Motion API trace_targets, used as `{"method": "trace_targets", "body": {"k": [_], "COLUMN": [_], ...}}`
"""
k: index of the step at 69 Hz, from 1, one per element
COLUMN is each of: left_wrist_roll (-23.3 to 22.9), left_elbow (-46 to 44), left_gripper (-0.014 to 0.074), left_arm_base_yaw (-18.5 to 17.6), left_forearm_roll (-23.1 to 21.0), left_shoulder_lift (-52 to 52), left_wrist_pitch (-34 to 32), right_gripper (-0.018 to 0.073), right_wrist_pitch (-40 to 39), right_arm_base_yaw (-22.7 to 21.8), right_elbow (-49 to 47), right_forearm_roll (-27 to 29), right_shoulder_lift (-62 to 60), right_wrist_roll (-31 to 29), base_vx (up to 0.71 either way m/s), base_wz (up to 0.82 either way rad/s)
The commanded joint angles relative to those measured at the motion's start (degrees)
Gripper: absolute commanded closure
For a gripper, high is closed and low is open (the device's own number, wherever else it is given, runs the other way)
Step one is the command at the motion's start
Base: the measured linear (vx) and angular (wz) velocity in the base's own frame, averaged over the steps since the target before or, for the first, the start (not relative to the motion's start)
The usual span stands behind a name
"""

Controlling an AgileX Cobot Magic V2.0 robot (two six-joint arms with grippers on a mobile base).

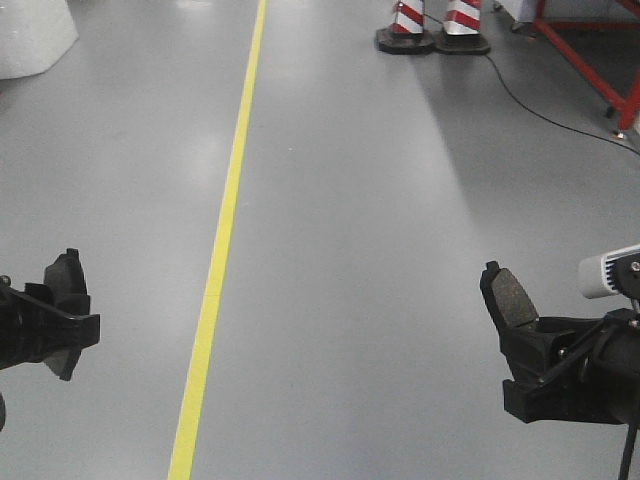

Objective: Move and align brake pads A on conveyor
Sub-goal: 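Drive along the yellow floor line past the red-white cones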

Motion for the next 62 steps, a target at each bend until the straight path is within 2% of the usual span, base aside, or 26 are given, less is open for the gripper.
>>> {"method": "trace_targets", "body": {"k": [1,27,62], "left_wrist_roll": [-0.1,-0.1,-0.1], "left_elbow": [-1.7,-1.7,-1.7], "left_gripper": [0.0398,0.0398,0.0398], "left_arm_base_yaw": [-0.2,-0.2,-0.2], "left_forearm_roll": [0.3,0.3,0.3], "left_shoulder_lift": [-0.8,-0.8,-0.8], "left_wrist_pitch": [-4.2,-4.2,-4.2], "right_gripper": [0.0482,0.0482,0.0482], "right_wrist_pitch": [-4.9,-4.8,-4.8], "right_arm_base_yaw": [-0.2,-0.2,-0.2], "right_elbow": [-1.8,-1.8,-1.8], "right_forearm_roll": [-0.8,-0.8,-0.8], "right_shoulder_lift": [-0.5,-0.5,-0.5], "right_wrist_roll": [-0.5,-0.5,-0.5], "base_vx": [0.26,0.34,0.49], "base_wz": [0.25,0.09,-0.07]}}
